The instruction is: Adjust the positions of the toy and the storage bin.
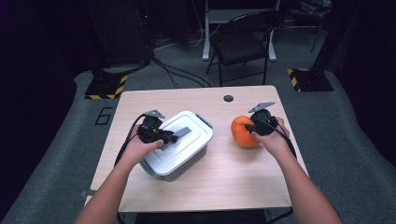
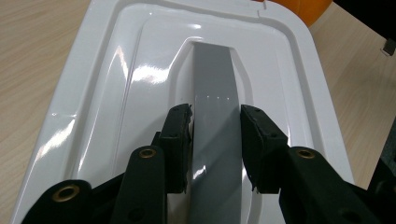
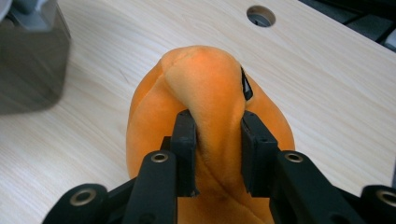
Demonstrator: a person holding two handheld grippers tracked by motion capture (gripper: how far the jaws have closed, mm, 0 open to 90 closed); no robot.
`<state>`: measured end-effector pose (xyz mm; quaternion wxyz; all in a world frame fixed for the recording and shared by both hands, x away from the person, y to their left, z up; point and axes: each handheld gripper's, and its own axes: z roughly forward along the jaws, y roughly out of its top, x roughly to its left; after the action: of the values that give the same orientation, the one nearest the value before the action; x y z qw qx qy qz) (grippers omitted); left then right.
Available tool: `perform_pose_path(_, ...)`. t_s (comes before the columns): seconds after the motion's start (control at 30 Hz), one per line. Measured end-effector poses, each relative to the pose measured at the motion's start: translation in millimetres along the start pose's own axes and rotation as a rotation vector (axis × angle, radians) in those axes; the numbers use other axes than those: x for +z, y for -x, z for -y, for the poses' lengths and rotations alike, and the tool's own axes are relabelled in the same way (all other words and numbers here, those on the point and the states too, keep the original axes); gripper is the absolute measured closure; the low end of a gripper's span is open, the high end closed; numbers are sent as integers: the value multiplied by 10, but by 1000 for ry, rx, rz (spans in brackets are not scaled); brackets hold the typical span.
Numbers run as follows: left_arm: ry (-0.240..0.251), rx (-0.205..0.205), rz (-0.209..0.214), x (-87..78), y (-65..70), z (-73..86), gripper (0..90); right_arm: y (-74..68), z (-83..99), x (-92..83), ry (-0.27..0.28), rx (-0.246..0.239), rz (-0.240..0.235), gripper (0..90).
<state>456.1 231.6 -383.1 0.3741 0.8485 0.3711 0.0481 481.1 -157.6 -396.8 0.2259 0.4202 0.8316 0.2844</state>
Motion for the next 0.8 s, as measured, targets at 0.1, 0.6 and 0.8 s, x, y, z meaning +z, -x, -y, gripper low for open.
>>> perform_pose_path(0.1, -1, -5, 1, 3, -2, -4, 635, 61, 103, -62, -8, 33, 6, 698)
perform_pose_path(0.6, -1, -6, 11, 12, -15, -16, 635, 170, 450, -201, 29, 155, 17, 654)
perform_pose_path(0.8, 6, -7, -1, 21, 1, -17, 624, 149, 438, -221, -4, 146, 12, 580)
